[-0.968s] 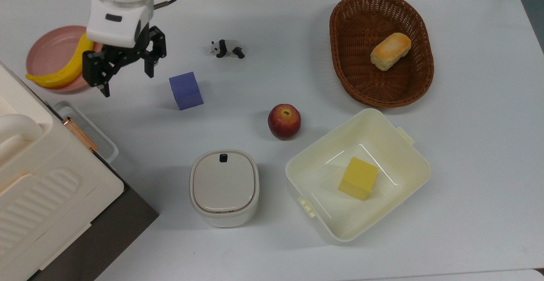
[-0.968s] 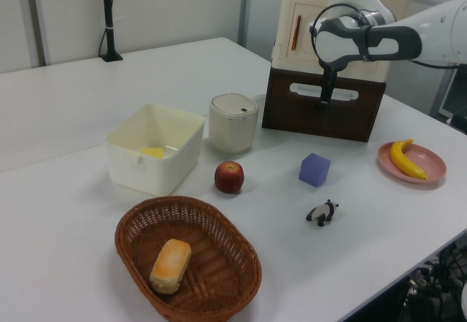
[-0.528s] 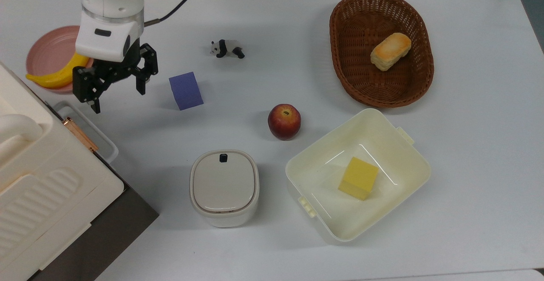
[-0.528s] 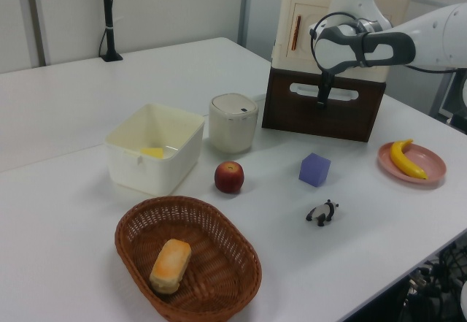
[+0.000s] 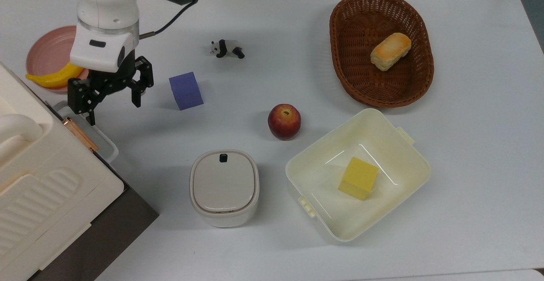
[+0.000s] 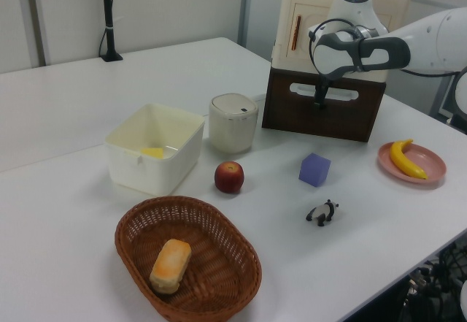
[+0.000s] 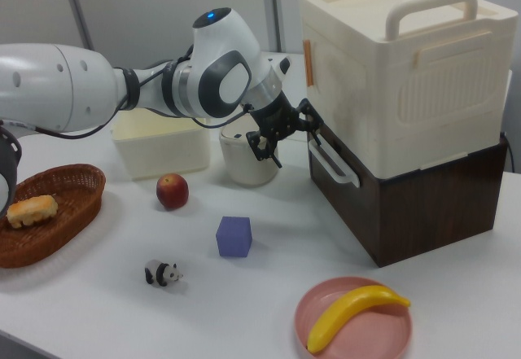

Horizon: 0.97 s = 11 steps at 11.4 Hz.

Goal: Slide open the drawer
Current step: 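Lower the open gripper down to the drawer's white handle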

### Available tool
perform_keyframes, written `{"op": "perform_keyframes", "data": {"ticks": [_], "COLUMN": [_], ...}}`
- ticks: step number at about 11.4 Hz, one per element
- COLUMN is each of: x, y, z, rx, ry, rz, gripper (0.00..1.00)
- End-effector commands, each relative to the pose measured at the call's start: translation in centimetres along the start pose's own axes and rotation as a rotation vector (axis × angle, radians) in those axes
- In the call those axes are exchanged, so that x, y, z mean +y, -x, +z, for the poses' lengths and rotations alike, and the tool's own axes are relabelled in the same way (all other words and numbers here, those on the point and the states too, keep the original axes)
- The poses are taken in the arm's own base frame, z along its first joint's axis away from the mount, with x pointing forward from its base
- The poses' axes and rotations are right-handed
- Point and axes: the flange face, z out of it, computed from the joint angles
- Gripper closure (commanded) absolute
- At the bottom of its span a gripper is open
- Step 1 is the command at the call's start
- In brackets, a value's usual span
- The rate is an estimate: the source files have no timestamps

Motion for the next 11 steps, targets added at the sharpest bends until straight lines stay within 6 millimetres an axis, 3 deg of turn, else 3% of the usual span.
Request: {"op": "perform_keyframes", "data": {"ticks": [1,11], "x": [0.3,1.2], "y": [-0.3,-0.1], "z": [0.8,2.4], "rx": [0.013,0.008], "ry": [0.002,0.002], "rz": [0.002,0.021], "gripper": [0.0,0.0]}}
